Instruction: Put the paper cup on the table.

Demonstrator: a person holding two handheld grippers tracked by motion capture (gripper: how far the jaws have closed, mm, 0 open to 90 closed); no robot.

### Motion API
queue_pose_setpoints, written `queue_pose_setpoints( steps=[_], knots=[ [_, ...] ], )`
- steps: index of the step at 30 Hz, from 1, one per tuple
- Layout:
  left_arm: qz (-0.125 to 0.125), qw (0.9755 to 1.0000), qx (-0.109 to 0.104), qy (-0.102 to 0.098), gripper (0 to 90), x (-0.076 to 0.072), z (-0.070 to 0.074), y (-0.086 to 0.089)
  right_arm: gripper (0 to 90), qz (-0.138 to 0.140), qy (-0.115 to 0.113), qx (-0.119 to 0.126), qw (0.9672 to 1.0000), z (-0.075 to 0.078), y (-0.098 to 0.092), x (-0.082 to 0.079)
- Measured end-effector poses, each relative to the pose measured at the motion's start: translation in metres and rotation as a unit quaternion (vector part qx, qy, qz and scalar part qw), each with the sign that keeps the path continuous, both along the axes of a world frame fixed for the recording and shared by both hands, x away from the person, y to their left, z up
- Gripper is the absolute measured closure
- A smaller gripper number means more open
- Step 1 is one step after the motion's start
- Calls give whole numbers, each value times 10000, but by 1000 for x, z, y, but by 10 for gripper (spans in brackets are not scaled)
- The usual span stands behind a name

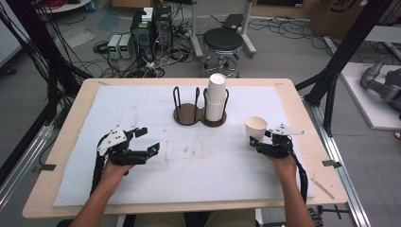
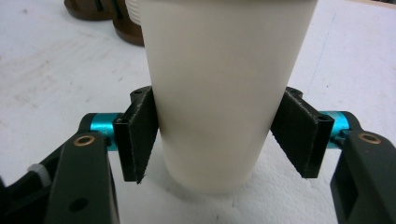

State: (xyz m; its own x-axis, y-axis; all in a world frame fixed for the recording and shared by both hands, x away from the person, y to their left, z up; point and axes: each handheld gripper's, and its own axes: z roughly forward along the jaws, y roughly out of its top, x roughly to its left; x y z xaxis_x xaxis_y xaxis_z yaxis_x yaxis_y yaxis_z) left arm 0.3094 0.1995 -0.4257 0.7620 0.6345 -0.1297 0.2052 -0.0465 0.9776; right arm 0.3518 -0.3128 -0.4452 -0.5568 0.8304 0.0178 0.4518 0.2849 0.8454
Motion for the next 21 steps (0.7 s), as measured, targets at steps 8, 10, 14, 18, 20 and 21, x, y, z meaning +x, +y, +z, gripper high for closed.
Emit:
queue_pose_setpoints(
  steps=[8, 10, 14, 18, 20, 21],
  knots=[
    [27, 9999, -103, 99, 176, 0, -1, 2, 313, 81, 56, -194, 9998, -4, -7, -8],
    [28, 9999, -109, 113, 176, 0, -1, 1, 286, 99, 48, -226, 9997, -4, -7, -9],
    [25, 9999, -110, 90, 176, 0, -1, 1, 194, -73, 61, -86, 9999, -4, -9, -11],
    [36, 9998, -139, 99, 174, 0, -1, 2, 194, -97, 37, 81, 9999, 0, -15, -19],
    [46, 9998, -145, 106, 172, 0, 0, 3, 194, -43, 9, 197, 9998, 3, -17, -24],
    [45, 9998, -143, 96, 171, 0, 0, 3, 194, -19, 6, 220, 9998, 5, -17, -28]
  ],
)
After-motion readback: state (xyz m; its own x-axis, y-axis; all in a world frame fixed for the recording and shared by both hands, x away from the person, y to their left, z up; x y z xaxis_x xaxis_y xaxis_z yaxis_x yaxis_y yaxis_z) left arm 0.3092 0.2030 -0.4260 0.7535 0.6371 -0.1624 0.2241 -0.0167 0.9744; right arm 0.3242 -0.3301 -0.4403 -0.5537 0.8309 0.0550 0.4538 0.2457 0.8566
